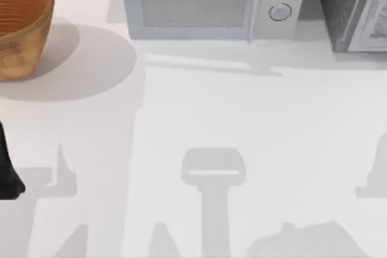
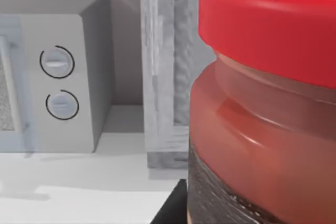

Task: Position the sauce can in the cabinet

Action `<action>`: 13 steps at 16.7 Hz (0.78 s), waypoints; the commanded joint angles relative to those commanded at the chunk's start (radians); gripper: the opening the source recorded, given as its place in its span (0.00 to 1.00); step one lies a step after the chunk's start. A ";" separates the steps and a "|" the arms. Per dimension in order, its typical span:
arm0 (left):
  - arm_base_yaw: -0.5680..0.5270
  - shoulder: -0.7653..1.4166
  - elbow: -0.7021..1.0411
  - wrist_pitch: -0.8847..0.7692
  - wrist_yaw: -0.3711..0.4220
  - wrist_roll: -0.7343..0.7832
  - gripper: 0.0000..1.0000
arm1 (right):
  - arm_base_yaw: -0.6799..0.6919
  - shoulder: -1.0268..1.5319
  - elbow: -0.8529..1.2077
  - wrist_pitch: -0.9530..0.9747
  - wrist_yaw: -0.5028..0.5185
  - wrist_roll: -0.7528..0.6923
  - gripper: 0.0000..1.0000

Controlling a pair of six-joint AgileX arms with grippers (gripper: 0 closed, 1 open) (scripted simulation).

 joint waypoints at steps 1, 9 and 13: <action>0.000 0.000 0.000 0.000 0.000 0.000 1.00 | 0.000 0.000 0.000 0.000 0.000 0.000 0.00; 0.000 0.000 0.000 0.000 0.000 0.000 1.00 | 0.016 0.139 0.142 -0.061 0.023 0.003 0.00; 0.000 0.000 0.000 0.000 0.000 0.000 1.00 | 0.041 0.313 0.404 -0.123 0.047 0.005 0.00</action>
